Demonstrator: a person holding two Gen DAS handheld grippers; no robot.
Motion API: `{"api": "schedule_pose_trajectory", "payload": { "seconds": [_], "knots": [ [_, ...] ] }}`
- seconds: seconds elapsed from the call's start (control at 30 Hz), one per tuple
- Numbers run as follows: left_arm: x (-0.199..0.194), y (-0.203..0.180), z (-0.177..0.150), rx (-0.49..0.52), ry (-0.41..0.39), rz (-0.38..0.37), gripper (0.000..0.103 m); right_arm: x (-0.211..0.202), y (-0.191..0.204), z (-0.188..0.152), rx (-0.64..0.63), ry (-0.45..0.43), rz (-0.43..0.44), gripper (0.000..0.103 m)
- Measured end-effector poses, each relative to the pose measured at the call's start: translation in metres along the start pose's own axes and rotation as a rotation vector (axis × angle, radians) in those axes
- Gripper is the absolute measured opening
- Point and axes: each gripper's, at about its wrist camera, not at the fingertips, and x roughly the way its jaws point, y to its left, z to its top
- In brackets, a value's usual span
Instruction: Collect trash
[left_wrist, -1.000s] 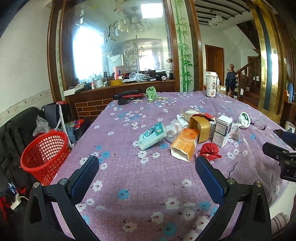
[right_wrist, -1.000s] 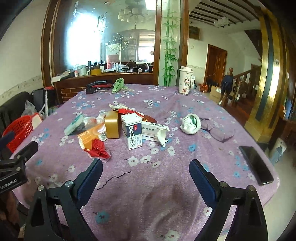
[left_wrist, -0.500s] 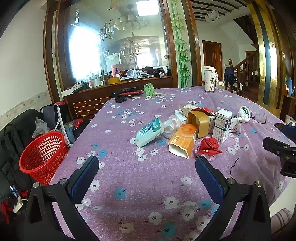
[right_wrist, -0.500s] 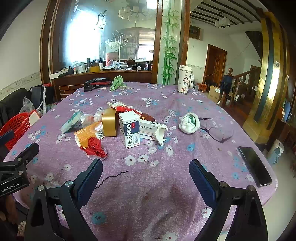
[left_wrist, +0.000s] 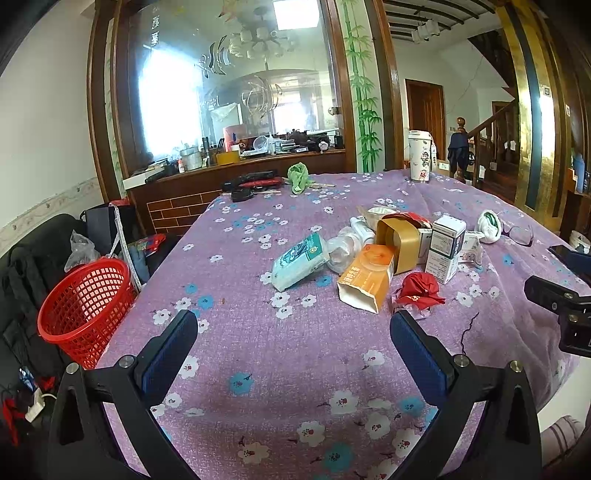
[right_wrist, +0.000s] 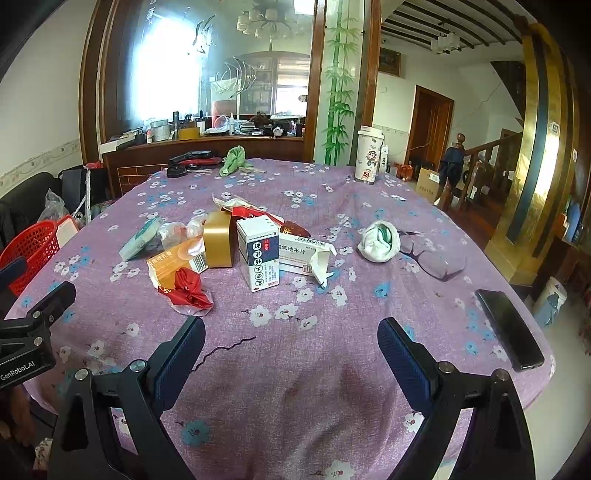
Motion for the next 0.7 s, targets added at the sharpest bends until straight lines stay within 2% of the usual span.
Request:
{"api": "schedule_pose_trajectory", "payload": {
  "seconds": [0.7],
  "knots": [
    [0.0067,0.0029,-0.0040,0.000,0.032,-0.001,0.103,0.0084,0.0053,-0.0008,-0.008,0.018,0.021,0.093]
  ]
}}
